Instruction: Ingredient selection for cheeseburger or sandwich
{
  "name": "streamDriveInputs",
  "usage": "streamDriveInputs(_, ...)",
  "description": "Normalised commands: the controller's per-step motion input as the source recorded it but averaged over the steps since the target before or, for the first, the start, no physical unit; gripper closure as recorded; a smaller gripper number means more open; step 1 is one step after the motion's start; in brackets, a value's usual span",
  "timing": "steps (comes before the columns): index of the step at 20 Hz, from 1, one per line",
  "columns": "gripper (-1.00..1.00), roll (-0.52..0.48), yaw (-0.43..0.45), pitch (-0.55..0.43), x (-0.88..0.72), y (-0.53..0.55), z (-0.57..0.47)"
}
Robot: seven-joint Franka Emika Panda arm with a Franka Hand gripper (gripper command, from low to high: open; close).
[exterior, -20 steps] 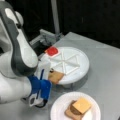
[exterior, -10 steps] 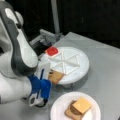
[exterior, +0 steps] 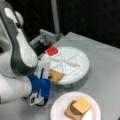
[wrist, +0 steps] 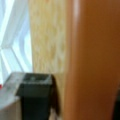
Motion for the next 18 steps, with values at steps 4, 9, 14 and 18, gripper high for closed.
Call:
streamDriveInputs(4,1.0,0.101,0.032,0.045,0.13,-0.21,-0.07)
streamDriveInputs(9,1.0,0.093,0.026,0.066,0.14,-0.26,-0.06)
streamDriveInputs(14,1.0,0.07,0.027,0.099,0.21,-0.36,0.0)
streamDriveInputs(18,1.0,0.062,0.02,0.131,0.31,-0.43,0.0)
